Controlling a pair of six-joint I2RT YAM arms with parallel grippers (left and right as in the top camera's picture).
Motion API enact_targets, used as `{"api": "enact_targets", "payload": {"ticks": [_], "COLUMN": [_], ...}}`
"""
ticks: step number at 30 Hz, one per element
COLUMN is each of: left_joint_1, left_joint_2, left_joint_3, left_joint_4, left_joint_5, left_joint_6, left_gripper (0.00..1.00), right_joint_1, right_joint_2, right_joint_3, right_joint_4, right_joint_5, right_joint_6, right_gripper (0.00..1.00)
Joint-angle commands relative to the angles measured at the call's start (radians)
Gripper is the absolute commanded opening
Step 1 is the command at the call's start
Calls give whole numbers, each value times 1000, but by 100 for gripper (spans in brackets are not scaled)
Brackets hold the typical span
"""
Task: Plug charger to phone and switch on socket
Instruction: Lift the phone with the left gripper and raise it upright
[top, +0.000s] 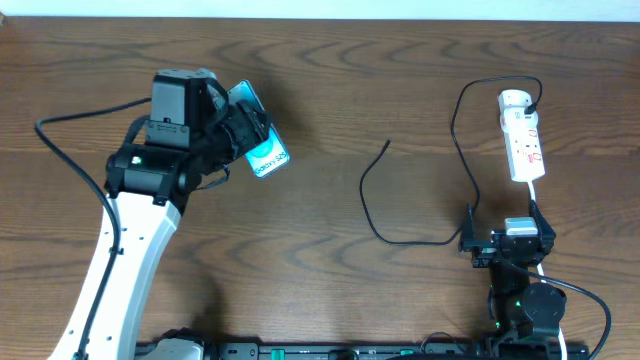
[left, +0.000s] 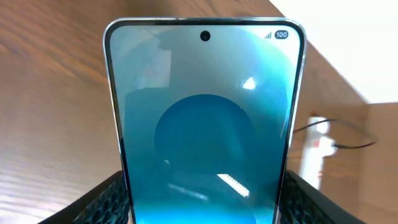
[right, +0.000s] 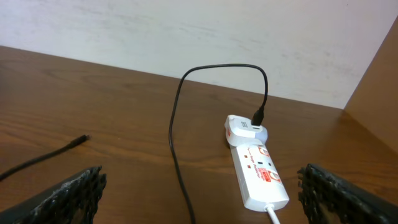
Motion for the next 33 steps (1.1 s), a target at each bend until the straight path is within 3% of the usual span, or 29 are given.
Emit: {"api": "enact_targets", "payload": {"ticks": [1, 9, 18, 25, 33], "left_joint_1": [45, 178, 310, 320, 320], "left_joint_2": [-17, 8, 142, 228, 233], "left_joint_3": [-5, -5, -5, -5, -5], "left_joint_4": [20, 70, 113, 112, 113], "left_joint_5": [150, 432, 726, 756, 706], "left_joint_6": [-142, -183, -320, -456, -736], "left_gripper": [7, 7, 7, 7, 7], "right_joint_1": [6, 6, 6, 6, 6], "right_joint_2": [-5, -5, -5, -5, -5], "right_joint_3": [-2, -1, -1, -2, -2], "right_joint_4": [-3, -3, -3, -3, -3], "right_joint_5": [0, 0, 0, 0, 0], "right_joint_6": [-11, -11, -11, -11, -11], "right_gripper": [99, 99, 99, 99, 99]}}
